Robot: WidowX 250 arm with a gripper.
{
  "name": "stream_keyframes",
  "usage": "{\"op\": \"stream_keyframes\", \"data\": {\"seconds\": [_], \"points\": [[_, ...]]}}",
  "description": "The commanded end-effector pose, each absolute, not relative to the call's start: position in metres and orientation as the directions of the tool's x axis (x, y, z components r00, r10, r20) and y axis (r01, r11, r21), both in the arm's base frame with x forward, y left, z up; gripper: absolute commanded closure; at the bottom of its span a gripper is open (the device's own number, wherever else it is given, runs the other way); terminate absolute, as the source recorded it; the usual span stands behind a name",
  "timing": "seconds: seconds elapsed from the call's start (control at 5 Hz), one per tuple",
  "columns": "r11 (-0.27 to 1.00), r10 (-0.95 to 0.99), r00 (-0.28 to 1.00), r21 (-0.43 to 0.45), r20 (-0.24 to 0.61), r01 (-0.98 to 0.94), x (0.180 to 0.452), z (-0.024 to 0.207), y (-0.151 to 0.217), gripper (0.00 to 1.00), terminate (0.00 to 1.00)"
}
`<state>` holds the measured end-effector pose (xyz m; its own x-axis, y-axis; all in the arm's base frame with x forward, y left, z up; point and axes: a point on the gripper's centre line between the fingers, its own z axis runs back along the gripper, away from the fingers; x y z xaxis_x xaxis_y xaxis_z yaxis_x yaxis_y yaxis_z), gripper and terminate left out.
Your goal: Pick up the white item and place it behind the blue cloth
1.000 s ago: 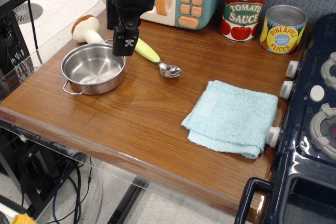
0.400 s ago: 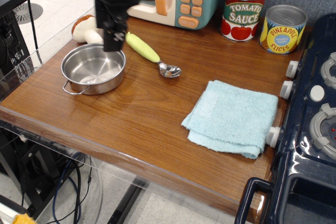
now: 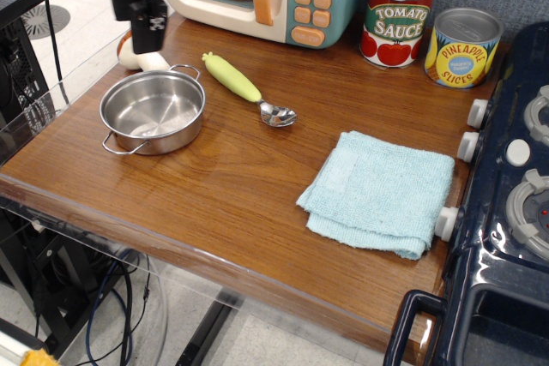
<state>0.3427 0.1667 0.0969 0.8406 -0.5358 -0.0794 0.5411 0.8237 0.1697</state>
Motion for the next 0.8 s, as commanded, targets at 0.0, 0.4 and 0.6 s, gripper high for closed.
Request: {"op": "stream_keyframes", "data": {"seconds": [0.0,0.4,0.6], "points": [[0.852,-0.480,0.876,0.211,-0.051,0.479,0.363,0.109,0.201,0.00,0.00],[0.857,-0.454,0.887,0.232,-0.085,0.461,0.376,0.094,0.221,0.00,0.00],[0.859,-0.446,0.889,0.227,-0.107,0.459,0.382,0.084,0.231,0.00,0.00]]}}
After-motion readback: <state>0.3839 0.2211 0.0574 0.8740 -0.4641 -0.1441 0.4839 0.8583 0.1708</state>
